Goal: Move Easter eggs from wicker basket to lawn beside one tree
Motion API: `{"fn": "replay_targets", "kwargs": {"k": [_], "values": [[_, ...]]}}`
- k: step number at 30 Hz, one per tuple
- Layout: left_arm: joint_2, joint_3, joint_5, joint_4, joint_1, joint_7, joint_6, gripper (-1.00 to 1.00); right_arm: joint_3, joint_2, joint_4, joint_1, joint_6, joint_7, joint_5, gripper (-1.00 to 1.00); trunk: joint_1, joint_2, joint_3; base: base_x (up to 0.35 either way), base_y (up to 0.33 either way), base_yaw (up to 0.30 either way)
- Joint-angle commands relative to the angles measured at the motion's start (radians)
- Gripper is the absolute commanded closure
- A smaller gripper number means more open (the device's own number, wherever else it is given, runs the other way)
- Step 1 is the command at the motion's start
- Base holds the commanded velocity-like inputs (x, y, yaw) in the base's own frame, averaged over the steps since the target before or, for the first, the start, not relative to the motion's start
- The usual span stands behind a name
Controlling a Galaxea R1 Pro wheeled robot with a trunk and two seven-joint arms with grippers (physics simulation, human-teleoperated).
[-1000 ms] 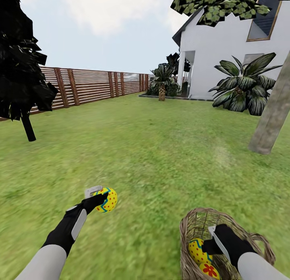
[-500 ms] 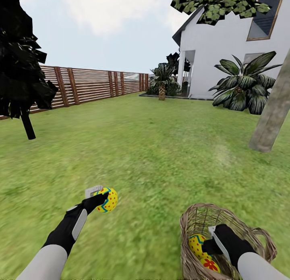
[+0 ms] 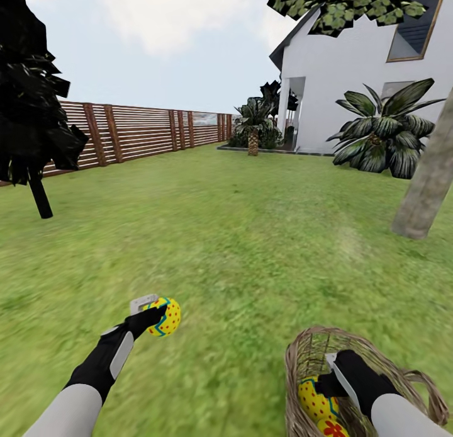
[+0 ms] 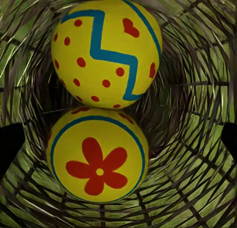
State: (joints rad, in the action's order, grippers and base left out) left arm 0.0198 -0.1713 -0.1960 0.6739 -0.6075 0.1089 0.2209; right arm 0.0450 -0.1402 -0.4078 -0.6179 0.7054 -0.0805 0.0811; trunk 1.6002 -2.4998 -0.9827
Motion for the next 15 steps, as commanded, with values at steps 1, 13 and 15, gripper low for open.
{"fn": "replay_targets", "kwargs": {"k": [1, 13, 15], "values": [[-0.001, -0.003, -0.008, 0.001, 0.000, 0.005, 0.007, 1.00, 0.005, -0.001, -0.002, 0.000, 0.005, -0.008, 0.009, -1.00, 0.000, 0.000, -0.001, 0.172, 0.000, 0.000], [-0.007, -0.006, -0.011, 0.007, 0.000, -0.005, 0.008, 1.00, 0.004, -0.002, -0.002, 0.000, 0.005, -0.009, 0.008, -1.00, 0.002, -0.001, -0.013, 0.013, 0.000, 0.000], [-0.007, -0.007, -0.011, 0.009, 0.000, -0.007, 0.009, 1.00, 0.004, -0.002, -0.002, 0.000, 0.005, -0.010, 0.008, -1.00, 0.002, -0.002, -0.020, 0.000, 0.000, 0.000]]}}
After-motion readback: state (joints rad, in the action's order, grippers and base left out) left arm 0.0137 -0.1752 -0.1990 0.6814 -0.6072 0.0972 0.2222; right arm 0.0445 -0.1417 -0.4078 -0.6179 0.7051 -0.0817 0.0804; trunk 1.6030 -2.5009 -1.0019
